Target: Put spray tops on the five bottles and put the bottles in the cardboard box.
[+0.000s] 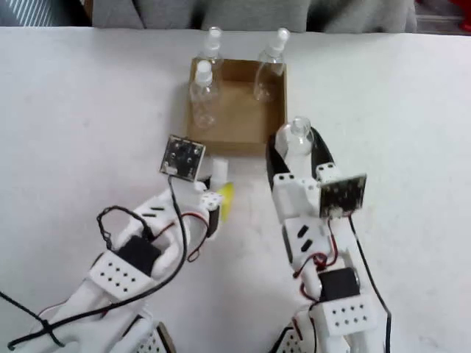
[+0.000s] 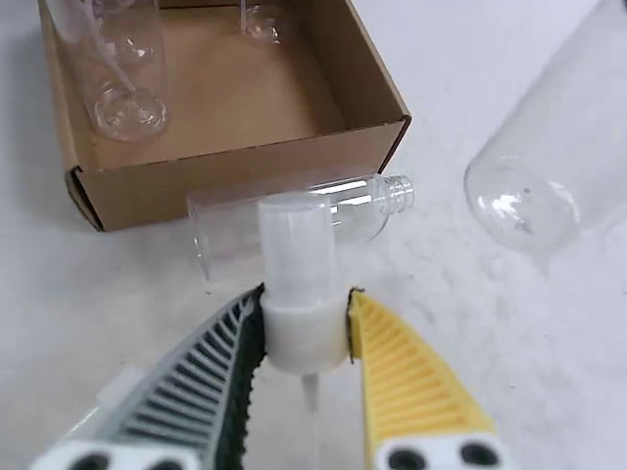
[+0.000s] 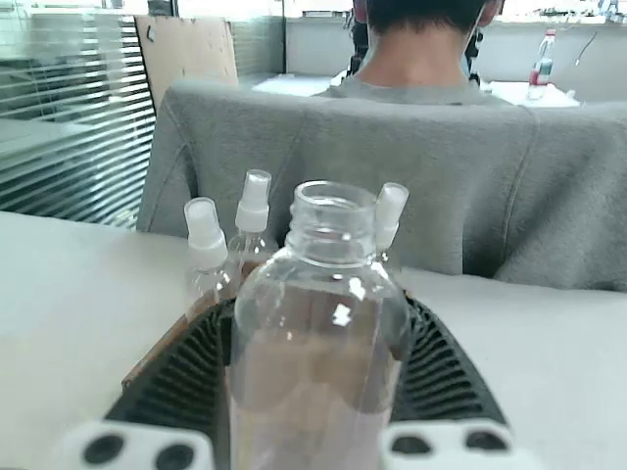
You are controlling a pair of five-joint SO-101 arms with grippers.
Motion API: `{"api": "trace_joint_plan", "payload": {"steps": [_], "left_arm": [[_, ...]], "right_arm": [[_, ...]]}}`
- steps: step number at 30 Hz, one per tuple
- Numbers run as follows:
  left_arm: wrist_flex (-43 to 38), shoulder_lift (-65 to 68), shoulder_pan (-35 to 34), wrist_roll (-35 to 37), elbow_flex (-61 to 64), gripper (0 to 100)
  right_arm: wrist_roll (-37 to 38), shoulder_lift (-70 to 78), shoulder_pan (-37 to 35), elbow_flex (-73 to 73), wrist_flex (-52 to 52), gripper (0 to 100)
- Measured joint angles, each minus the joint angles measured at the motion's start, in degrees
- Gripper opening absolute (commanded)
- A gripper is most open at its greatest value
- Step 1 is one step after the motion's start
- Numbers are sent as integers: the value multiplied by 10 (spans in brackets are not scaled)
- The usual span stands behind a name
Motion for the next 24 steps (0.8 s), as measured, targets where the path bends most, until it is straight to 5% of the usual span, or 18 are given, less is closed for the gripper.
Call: {"api": "trace_joint_plan", "payload": {"steps": [8, 24], "left_arm": [[-2, -73, -32, 0, 25, 20], [-25, -236, -94, 0, -82, 20]], "right_arm": [[-76, 162, -66, -27, 0, 17], [-83, 60, -178, 103, -2, 17]]}}
